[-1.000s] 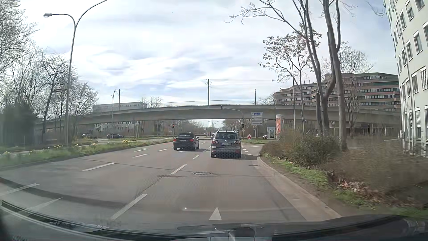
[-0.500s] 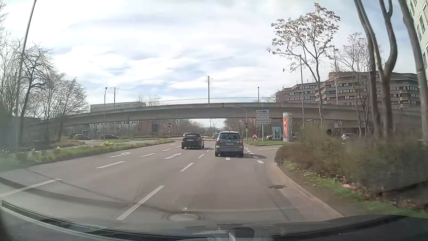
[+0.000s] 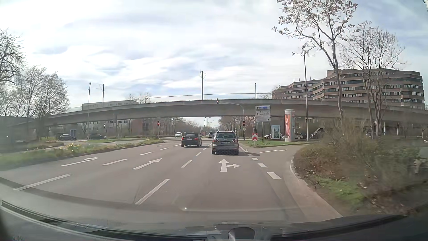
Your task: Follow the waypoints while adhering to traffic rules and regulations
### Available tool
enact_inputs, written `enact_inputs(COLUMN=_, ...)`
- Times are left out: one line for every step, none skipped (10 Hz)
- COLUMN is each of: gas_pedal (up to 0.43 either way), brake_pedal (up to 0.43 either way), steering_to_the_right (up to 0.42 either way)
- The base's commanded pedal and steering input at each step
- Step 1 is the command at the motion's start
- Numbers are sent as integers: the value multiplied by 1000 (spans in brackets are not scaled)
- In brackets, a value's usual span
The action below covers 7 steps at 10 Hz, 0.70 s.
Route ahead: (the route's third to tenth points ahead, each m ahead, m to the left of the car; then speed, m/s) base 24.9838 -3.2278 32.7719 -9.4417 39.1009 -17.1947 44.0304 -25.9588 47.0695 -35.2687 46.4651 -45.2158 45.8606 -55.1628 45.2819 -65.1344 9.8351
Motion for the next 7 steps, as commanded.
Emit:
enact_inputs(gas_pedal=47, brake_pedal=0, steering_to_the_right=48)
enact_inputs(gas_pedal=47, brake_pedal=0, steering_to_the_right=54)
enact_inputs(gas_pedal=47, brake_pedal=0, steering_to_the_right=61)
enact_inputs(gas_pedal=47, brake_pedal=0, steering_to_the_right=66)
enact_inputs(gas_pedal=47, brake_pedal=0, steering_to_the_right=71)
enact_inputs(gas_pedal=47, brake_pedal=0, steering_to_the_right=77)
enact_inputs(gas_pedal=47, brake_pedal=0, steering_to_the_right=81)
